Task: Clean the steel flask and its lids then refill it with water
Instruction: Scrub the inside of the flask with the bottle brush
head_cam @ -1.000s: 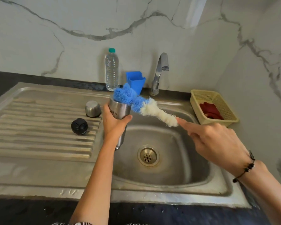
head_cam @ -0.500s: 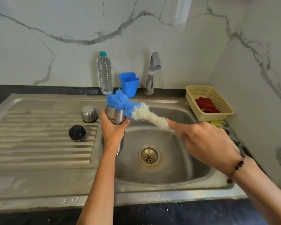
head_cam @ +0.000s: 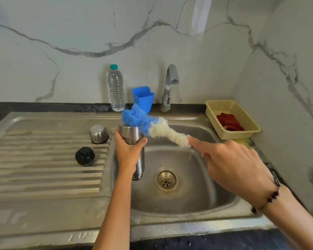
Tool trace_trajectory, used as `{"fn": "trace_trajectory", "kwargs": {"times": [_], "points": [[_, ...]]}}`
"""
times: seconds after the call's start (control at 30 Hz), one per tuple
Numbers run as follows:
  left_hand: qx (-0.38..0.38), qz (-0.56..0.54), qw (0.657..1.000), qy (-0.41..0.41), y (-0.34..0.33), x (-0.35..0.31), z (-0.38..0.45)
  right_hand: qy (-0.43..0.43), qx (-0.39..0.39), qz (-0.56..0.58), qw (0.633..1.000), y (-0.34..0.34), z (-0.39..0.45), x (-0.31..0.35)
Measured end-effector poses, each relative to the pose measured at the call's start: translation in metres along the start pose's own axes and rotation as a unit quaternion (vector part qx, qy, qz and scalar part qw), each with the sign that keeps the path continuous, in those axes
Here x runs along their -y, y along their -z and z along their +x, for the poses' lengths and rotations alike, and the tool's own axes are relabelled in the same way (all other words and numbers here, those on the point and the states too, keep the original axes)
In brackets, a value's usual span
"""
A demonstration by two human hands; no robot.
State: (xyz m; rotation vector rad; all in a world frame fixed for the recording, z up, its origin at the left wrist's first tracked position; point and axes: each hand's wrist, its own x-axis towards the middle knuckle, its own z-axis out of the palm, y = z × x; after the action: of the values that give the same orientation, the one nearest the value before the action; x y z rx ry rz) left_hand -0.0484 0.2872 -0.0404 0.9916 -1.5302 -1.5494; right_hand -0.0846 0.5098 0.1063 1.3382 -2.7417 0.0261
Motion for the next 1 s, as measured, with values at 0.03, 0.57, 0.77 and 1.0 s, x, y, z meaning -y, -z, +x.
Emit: {"fn": "trace_trajectory", "kwargs": {"times": [0.03,0.57,0.77,1.0], "points": [[0.0,0.002,1.0,-0.011,-0.001,0.0,0.001,-0.006,-0.002,-0.001,1.0,0.002,-0.003,0.002],[0.001,-0.007,1.0,-0.013,-0.008,0.005,-0.004,-0.021,0.01,0.028,0.999,-0.009,0.016,0.015],[0.0,-0.012,1.0,-0.016,-0.003,0.006,0.001,0.003,0.001,-0.026,1.0,0.0,-0.006,0.015],[0.016,-0.002,1.0,-0.015,-0.004,0.006,0.002,0.011,0.002,-0.048,0.999,-0.011,0.009,0.025]]}}
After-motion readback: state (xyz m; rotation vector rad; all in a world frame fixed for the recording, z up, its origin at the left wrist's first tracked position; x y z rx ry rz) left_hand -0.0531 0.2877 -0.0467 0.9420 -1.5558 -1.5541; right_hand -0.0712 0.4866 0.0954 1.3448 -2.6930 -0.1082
